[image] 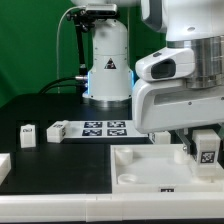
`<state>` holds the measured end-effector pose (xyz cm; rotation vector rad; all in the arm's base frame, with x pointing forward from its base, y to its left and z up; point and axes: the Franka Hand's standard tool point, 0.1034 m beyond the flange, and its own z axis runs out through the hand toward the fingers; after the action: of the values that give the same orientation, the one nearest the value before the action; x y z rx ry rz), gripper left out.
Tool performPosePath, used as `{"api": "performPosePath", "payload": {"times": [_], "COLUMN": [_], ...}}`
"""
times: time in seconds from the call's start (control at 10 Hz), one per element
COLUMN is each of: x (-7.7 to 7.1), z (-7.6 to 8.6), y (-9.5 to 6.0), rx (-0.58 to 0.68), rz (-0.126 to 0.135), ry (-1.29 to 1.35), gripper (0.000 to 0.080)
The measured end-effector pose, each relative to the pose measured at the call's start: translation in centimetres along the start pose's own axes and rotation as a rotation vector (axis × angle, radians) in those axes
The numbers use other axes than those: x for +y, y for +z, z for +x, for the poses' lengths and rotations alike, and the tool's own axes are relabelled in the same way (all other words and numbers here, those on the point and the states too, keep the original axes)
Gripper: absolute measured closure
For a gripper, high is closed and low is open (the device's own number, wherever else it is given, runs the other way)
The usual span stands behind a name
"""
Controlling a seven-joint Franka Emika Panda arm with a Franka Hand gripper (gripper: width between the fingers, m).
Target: Assemble one leg
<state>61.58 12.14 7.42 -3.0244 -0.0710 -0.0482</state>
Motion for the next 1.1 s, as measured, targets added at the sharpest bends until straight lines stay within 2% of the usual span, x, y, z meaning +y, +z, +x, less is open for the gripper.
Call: {"api": "performPosePath", "payload": {"times": [0.3, 0.7, 1.1], "x": [0.04, 0.44, -0.38], "z": [0.01, 0.21, -0.50], "y": [0.00, -0.04, 0.16], "rx": [0.000, 0.023, 0.028], "rz": [0.003, 0.011, 0.016], "ry": [0.059, 0.498, 0.971], "gripper": [0.0506, 0.0506, 0.0506]}}
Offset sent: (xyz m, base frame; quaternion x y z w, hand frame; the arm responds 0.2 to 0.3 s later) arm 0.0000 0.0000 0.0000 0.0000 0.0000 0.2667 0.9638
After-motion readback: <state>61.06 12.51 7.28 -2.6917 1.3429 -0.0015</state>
